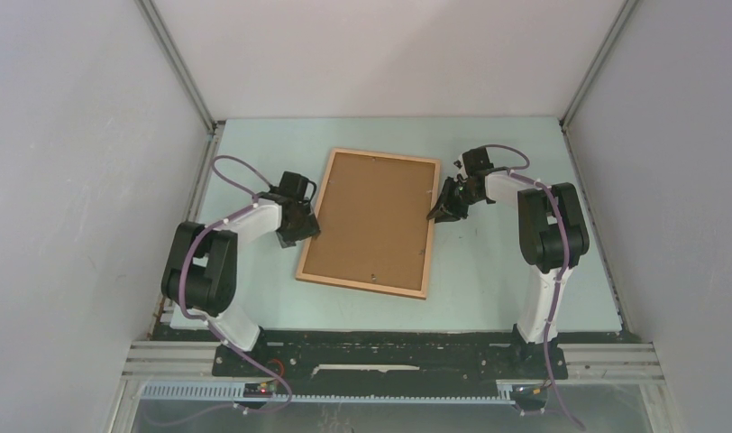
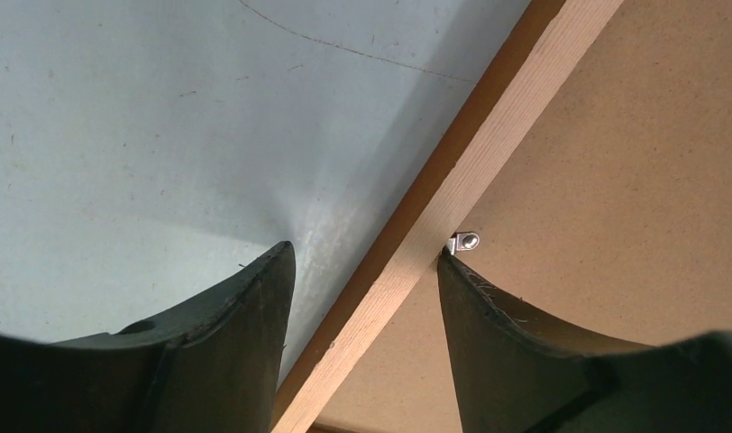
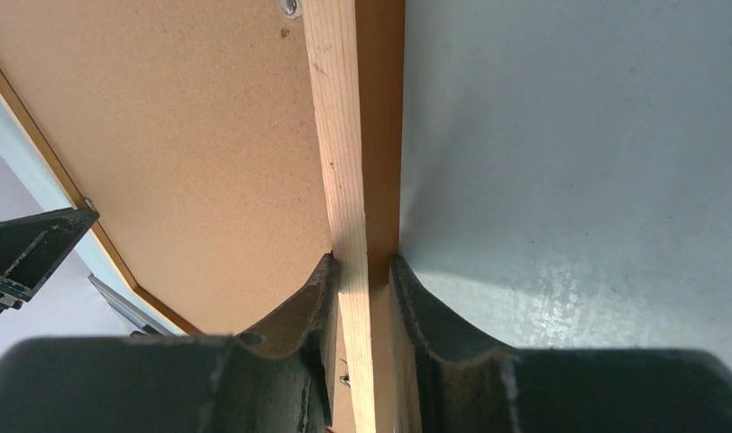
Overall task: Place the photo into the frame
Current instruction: Install the photo frame at the center of the board.
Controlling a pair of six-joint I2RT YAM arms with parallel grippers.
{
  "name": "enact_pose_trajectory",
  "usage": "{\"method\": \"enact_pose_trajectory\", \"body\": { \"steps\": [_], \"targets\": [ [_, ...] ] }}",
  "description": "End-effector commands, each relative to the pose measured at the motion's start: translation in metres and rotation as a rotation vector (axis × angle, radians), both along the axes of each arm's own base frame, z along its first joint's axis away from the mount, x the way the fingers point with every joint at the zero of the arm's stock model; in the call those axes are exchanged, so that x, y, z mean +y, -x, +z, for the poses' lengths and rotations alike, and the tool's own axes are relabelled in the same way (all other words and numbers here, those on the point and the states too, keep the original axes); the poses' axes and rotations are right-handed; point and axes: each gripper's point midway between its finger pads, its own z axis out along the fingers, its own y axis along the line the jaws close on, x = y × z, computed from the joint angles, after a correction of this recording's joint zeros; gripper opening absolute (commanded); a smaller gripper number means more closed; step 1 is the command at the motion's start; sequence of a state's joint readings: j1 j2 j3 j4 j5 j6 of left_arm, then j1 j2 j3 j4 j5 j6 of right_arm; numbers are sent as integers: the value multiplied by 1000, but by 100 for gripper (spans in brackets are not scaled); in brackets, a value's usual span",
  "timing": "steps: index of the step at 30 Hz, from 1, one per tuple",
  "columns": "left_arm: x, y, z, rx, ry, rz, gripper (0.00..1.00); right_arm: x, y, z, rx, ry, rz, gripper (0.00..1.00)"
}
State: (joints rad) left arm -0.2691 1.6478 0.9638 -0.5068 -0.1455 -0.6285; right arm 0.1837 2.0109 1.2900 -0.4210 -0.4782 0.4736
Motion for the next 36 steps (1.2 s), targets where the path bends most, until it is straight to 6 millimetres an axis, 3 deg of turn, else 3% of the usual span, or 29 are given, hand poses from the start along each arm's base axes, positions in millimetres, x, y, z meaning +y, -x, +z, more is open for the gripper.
{"method": "enact_pose_trajectory", "body": {
  "steps": [1,10,17,22,27,32,36],
  "targets": [
    [3,-19,6,-51,-22,32,64,-1,-3,-4,4,5,6,14],
    [12,-20,1,-49,-39,64,40,-1,-2,-5,7,4,7,14],
    [6,-10,5,-47,1,33,41,0,-2,-5,8,1,8,14],
    [12,17,16,-51,0,11,54,-1,-2,-5,9,2,7,14],
    [13,52,29,-74,23,2,81,-1,-2,-5,8,4,6,14],
    [0,91,29,-54,101,59,85,-1,-3,-4,5,6,5,14],
    [-41,115,21,-40,272,95,82,-2,-2,-4,6,11,3,17]
  ]
}}
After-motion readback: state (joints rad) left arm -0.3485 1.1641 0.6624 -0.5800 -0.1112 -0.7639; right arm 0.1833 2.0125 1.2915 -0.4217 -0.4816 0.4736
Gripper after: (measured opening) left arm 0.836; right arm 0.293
